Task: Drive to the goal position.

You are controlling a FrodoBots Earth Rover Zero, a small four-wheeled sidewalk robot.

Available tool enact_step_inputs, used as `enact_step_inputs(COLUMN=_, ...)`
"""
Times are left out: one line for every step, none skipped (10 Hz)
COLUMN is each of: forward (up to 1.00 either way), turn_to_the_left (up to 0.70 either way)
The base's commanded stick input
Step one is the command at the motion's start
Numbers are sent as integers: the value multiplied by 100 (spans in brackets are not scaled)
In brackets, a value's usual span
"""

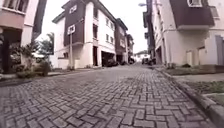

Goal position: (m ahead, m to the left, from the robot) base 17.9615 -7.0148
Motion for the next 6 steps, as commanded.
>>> enact_step_inputs(forward=69, turn_to_the_left=-3)
enact_step_inputs(forward=69, turn_to_the_left=-10)
enact_step_inputs(forward=69, turn_to_the_left=-33)
enact_step_inputs(forward=69, turn_to_the_left=-22)
enact_step_inputs(forward=69, turn_to_the_left=3)
enact_step_inputs(forward=69, turn_to_the_left=3)
